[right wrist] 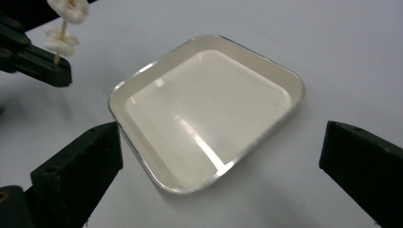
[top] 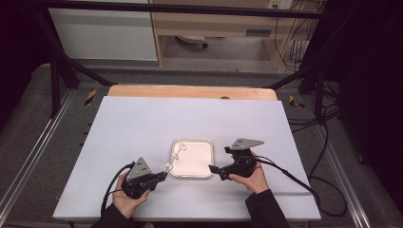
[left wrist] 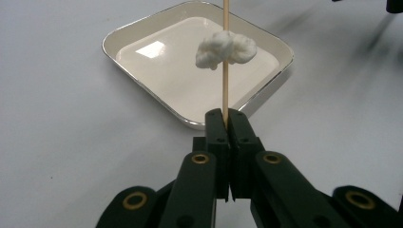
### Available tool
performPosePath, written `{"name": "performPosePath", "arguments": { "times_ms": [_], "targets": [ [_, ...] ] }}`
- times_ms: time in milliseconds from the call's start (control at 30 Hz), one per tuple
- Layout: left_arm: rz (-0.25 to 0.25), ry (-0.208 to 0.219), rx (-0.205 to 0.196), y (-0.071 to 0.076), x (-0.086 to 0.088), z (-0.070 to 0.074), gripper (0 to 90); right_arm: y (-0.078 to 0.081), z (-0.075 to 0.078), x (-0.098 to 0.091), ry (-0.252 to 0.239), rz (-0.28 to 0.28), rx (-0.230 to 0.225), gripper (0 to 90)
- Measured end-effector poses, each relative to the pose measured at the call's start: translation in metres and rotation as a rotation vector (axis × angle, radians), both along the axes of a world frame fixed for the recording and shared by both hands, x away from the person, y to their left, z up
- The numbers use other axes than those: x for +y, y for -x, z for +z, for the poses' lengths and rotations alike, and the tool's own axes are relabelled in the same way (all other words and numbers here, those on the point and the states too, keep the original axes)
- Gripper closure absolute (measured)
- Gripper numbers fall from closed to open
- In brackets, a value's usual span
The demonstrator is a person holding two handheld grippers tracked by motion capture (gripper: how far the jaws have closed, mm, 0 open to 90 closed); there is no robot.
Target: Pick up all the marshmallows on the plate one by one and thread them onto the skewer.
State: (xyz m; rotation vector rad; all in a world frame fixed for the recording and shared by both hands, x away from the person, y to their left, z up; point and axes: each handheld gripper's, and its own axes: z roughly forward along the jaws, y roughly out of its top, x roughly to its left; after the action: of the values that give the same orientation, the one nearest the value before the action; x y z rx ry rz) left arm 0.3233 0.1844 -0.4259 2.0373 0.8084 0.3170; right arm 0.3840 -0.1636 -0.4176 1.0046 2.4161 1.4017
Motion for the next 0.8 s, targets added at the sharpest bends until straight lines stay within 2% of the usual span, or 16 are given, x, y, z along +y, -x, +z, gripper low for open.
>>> {"name": "performPosePath", "arguments": {
  "times_ms": [267,333,667,800],
  "targets": [
    [0.006,-0.021,0.015,-0.007,-0.009,0.007,88.4,0.005,-0.01,-0.036,0.017,-0.046,-0.005,1.0],
    [0.01,-0.029,0.017,-0.01,-0.011,0.009,88.3,0.006,-0.012,-0.042,0.014,-0.043,-0.011,0.9],
    [0.009,-0.067,0.037,-0.027,-0.032,0.017,88.3,0.016,-0.023,-0.068,0.057,-0.088,-0.006,0.9],
    [0.003,-0.09,0.049,-0.033,-0.041,0.018,88.2,0.019,-0.025,-0.075,0.055,-0.095,-0.008,0.9]
  ]
}}
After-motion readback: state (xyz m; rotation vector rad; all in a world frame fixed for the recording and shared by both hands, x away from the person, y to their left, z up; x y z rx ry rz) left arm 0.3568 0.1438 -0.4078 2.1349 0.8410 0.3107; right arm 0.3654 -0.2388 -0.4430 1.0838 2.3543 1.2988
